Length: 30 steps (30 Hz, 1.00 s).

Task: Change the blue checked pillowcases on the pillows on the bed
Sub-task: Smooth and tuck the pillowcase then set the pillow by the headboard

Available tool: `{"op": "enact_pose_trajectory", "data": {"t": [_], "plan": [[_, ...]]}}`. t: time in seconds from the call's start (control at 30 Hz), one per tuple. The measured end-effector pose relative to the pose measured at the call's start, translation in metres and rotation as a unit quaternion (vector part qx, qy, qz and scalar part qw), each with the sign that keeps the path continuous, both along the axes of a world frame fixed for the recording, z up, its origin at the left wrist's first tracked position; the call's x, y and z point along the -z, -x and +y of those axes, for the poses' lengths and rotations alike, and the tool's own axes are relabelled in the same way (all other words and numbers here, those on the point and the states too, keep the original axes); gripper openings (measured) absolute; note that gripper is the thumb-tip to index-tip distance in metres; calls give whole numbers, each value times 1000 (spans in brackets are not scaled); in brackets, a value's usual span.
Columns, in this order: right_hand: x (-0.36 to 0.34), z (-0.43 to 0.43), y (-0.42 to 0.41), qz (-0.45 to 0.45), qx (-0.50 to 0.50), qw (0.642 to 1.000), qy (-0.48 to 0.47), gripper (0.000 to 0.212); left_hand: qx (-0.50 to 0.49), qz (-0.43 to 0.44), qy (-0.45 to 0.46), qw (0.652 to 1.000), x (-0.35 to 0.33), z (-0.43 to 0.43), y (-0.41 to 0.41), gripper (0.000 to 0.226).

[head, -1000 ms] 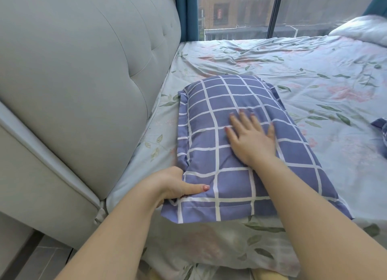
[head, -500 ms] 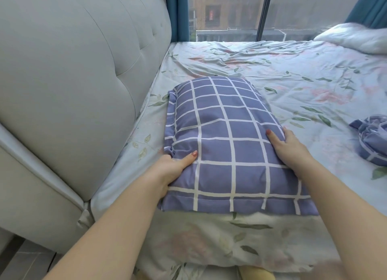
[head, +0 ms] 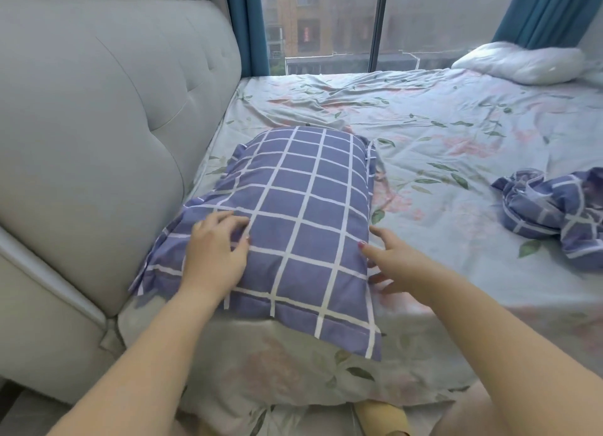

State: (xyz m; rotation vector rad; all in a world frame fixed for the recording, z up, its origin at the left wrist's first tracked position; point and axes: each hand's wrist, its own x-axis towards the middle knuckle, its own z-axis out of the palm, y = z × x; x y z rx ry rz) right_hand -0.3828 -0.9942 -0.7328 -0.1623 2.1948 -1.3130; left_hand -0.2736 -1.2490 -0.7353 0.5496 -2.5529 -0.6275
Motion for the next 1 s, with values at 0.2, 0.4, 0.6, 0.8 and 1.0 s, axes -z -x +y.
{"op": "enact_pose_trajectory", "data": {"t": [0.2, 0.4, 0.6, 0.8, 1.0], "plan": [[11, 13, -3, -210, 7, 973, 97, 51, 132, -176, 95, 971, 6, 48, 5, 60], [14, 15, -9, -164, 10, 986, 34, 17, 170, -170, 156, 958, 13, 73, 16, 63], [14, 33, -2, -166, -100, 979, -59, 20, 190, -189, 207, 941, 17, 83, 23, 66], [15, 37, 4, -163, -135, 975, -70, 37, 156, -211, 217, 940, 20, 87, 32, 63], [13, 42, 6, -96, -165, 970, -154, 22, 138, -242, 197, 940, 22, 94, 41, 57]]}}
